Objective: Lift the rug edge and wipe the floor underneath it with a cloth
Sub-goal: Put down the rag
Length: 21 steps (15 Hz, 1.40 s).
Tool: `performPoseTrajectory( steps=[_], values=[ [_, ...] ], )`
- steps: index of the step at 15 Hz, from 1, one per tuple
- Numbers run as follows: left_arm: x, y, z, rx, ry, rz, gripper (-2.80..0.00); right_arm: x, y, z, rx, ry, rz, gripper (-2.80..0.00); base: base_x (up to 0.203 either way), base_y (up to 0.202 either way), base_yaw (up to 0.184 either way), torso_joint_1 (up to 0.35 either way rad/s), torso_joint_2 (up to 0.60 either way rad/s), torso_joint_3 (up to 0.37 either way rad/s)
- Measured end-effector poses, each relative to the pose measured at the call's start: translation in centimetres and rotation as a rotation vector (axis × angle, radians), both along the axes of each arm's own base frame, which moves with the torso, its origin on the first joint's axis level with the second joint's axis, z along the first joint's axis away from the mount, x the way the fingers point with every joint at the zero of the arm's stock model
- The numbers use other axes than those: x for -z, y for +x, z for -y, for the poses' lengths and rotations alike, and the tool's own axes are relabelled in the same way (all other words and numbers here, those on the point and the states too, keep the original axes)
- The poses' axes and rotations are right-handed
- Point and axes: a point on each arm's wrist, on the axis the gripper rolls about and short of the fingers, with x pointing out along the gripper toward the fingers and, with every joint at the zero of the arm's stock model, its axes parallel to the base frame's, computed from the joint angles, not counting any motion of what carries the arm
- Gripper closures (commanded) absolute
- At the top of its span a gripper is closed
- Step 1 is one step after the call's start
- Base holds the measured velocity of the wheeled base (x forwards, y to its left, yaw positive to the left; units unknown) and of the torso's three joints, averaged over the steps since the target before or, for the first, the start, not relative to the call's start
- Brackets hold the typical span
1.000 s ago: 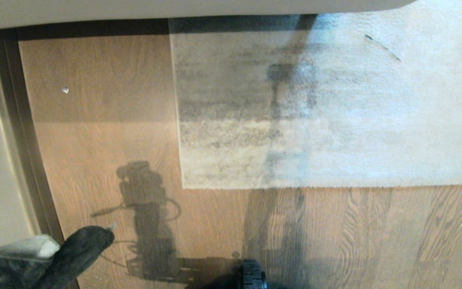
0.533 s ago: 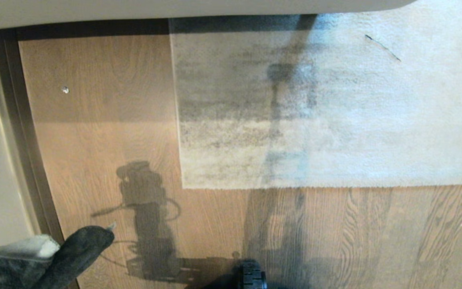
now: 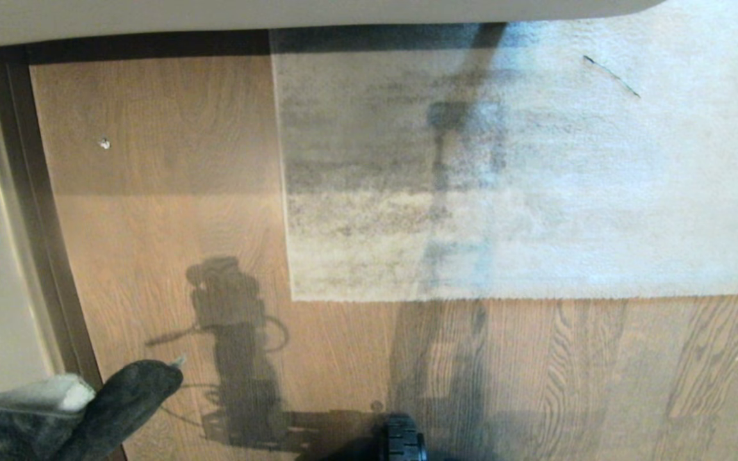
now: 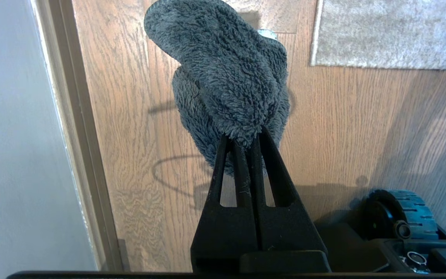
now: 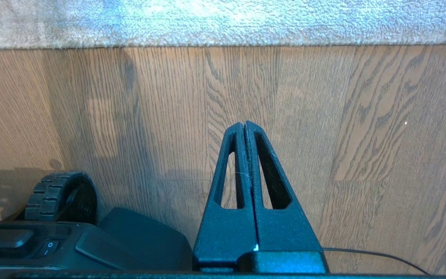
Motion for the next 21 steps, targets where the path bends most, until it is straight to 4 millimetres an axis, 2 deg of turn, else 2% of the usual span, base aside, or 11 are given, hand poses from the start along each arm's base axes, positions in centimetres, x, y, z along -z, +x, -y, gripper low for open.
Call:
performPoseTrajectory(
  steps=[5, 10, 16, 21],
  values=[
    [-2.3, 0.2, 0.0, -0.004, -0.013, -0.002, 0.00, 0.0, 0.0, 0.0, 0.000, 0.000, 0.000, 0.00, 0.000, 0.000, 0.000, 0.000, 0.00, 0.000],
    [-4.7, 2.3, 0.0, -0.025, -0.012, -0.033, 0.00, 0.0, 0.0, 0.0, 0.000, 0.000, 0.000, 0.00, 0.000, 0.000, 0.000, 0.000, 0.00, 0.000],
    [-6.8, 7.7, -0.4, -0.137, -0.012, -0.105, 0.00, 0.0, 0.0, 0.0, 0.000, 0.000, 0.000, 0.00, 0.000, 0.000, 0.000, 0.000, 0.00, 0.000],
    [-7.0, 13.0, -1.5, -0.236, -0.025, -0.157, 0.00, 0.0, 0.0, 0.0, 0.000, 0.000, 0.000, 0.00, 0.000, 0.000, 0.000, 0.000, 0.00, 0.000]
  ],
)
